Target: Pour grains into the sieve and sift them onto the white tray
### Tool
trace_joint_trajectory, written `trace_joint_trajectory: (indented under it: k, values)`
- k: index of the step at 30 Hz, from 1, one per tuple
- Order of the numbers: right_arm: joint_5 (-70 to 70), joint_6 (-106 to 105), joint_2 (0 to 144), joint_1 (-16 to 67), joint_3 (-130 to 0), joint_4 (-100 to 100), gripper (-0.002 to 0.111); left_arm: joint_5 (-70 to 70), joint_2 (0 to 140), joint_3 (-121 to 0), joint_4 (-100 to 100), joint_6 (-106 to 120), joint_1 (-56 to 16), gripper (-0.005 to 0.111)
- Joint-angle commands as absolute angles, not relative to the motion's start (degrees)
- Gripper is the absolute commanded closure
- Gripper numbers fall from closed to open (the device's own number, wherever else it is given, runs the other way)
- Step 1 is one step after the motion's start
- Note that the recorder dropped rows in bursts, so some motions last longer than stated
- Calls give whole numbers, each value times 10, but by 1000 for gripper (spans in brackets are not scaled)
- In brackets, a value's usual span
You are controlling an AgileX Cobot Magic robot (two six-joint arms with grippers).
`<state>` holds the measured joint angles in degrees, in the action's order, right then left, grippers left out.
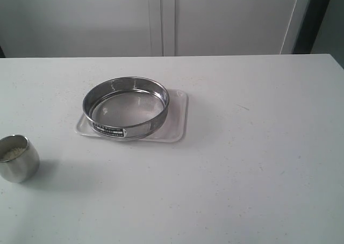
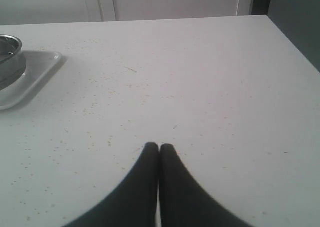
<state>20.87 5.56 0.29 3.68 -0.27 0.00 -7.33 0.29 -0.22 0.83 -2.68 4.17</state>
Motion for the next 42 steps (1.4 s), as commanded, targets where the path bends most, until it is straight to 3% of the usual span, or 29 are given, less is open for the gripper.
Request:
trace_joint_trajectory:
  k: [1, 30, 42]
  values:
    - [200, 59, 0, 36, 0, 0, 108, -145, 0, 0, 10, -26, 39, 107]
    - [201, 59, 0, 36, 0, 0, 108, -250, 0, -3, 12, -27, 39, 107]
    - [201, 59, 0, 36, 0, 0, 108, -248, 137, -95, 12, -26, 39, 107]
